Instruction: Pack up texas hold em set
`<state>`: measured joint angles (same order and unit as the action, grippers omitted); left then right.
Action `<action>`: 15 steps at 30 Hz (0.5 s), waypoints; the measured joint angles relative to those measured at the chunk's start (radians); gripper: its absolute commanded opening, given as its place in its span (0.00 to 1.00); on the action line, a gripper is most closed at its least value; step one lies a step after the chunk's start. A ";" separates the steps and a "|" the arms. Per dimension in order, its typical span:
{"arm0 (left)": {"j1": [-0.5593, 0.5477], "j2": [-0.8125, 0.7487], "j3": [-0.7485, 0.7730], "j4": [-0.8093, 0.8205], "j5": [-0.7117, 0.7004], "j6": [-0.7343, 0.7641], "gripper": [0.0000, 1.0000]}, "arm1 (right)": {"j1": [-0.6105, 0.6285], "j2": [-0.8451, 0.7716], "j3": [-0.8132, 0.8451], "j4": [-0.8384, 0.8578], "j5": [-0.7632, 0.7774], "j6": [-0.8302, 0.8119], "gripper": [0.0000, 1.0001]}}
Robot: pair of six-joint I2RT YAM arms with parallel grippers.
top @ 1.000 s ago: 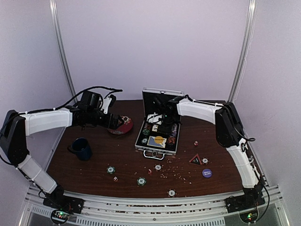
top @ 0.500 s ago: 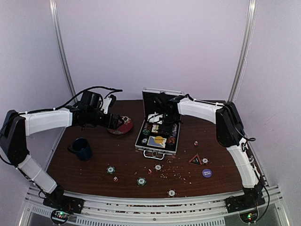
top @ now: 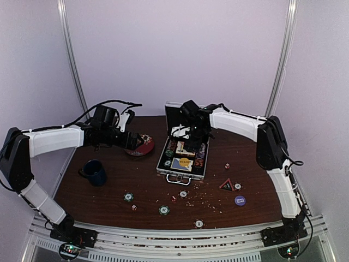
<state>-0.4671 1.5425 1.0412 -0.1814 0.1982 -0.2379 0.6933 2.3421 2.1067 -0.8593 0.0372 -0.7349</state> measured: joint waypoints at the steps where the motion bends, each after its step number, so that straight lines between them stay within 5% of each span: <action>1: 0.000 0.000 0.000 0.000 0.000 0.000 0.86 | 0.000 -0.013 -0.002 0.003 -0.003 -0.002 0.71; 6: 0.000 0.000 0.000 0.000 0.000 0.000 0.86 | 0.000 -0.119 -0.105 0.110 0.023 -0.004 0.56; 15: 0.000 0.000 0.000 0.000 0.000 0.000 0.86 | 0.008 -0.115 -0.204 0.319 0.163 -0.053 0.49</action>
<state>-0.4671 1.5425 1.0412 -0.1814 0.1982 -0.2379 0.7010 2.2272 1.9026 -0.5404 0.1997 -0.7879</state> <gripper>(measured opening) 0.861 0.501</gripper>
